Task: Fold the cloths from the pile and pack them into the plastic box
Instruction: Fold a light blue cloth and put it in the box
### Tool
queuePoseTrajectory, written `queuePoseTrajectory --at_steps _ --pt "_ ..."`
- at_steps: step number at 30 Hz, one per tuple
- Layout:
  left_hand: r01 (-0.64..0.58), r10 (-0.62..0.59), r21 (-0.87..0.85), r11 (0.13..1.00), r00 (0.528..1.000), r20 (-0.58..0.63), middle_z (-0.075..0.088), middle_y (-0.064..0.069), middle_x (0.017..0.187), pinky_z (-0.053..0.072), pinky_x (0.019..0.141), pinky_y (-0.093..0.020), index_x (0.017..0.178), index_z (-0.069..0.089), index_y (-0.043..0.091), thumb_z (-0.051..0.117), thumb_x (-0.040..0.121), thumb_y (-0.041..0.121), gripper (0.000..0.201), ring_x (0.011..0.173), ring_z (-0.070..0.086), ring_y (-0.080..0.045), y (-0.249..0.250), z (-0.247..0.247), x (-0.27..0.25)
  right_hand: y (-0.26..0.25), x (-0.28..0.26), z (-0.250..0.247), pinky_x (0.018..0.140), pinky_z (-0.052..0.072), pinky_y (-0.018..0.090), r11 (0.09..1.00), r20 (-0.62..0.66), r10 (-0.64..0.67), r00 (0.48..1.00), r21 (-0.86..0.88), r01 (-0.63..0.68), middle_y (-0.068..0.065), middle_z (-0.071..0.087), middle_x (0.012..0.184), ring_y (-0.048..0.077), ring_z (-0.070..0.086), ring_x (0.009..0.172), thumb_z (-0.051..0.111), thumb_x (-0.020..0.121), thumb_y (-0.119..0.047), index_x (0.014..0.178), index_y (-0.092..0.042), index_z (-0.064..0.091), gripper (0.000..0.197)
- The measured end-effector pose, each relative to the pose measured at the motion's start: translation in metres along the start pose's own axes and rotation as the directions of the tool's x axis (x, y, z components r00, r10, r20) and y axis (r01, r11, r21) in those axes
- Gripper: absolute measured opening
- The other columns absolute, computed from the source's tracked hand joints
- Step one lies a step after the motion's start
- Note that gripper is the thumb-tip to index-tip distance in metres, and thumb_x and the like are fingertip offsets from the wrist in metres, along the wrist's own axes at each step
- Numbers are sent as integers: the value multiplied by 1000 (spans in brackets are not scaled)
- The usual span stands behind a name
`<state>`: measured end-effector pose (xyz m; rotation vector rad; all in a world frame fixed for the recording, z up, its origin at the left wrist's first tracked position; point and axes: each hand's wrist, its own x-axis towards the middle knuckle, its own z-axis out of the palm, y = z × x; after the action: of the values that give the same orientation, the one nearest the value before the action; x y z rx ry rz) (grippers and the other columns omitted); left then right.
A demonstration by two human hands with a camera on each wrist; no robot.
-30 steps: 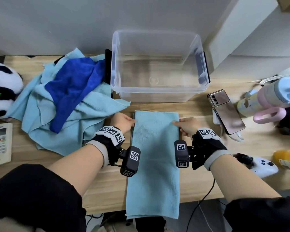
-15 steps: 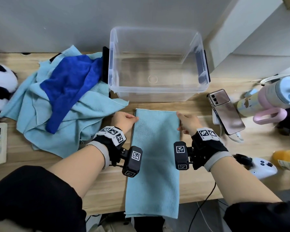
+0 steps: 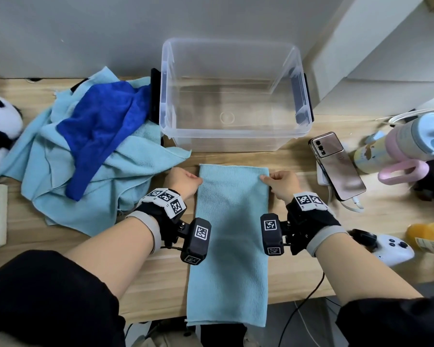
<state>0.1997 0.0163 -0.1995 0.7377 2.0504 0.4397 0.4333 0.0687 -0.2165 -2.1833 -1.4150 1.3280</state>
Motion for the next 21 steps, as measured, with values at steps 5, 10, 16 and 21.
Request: queuePoseTrajectory --at_steps 5,10,16,21 --pt "-9 9 11 1000 1000 2 58 3 69 39 73 -22 60 55 19 71 79 19 25 76 55 -17 -6 1 1 -3 -7 3 56 32 25 995 -45 -27 999 -95 23 -4 47 57 14 43 55 70 81 -32 59 -19 44 37" --pt "2 -6 30 1000 991 130 50 1 53 39 67 -24 54 48 16 76 75 31 37 53 46 -14 -14 -3 -3 -4 -19 -5 65 37 25 969 -5 -10 1000 -247 9 -4 51 59 16 50 63 68 79 -45 59 -18 48 40" --pt "63 -89 147 987 980 180 51 -3 56 40 66 -28 55 44 14 82 69 27 42 58 49 -20 -33 -3 -17 13 -42 -8 64 39 27 921 124 77 989 -389 -23 4 54 59 20 54 65 73 75 -45 48 -13 46 50" --pt "-3 -17 146 989 990 137 63 -6 79 47 79 -31 59 54 13 81 69 22 30 81 60 -22 -44 0 -27 22 -55 3 62 40 26 925 72 3 997 -380 25 1 58 61 21 56 69 71 78 -39 60 -13 53 36"
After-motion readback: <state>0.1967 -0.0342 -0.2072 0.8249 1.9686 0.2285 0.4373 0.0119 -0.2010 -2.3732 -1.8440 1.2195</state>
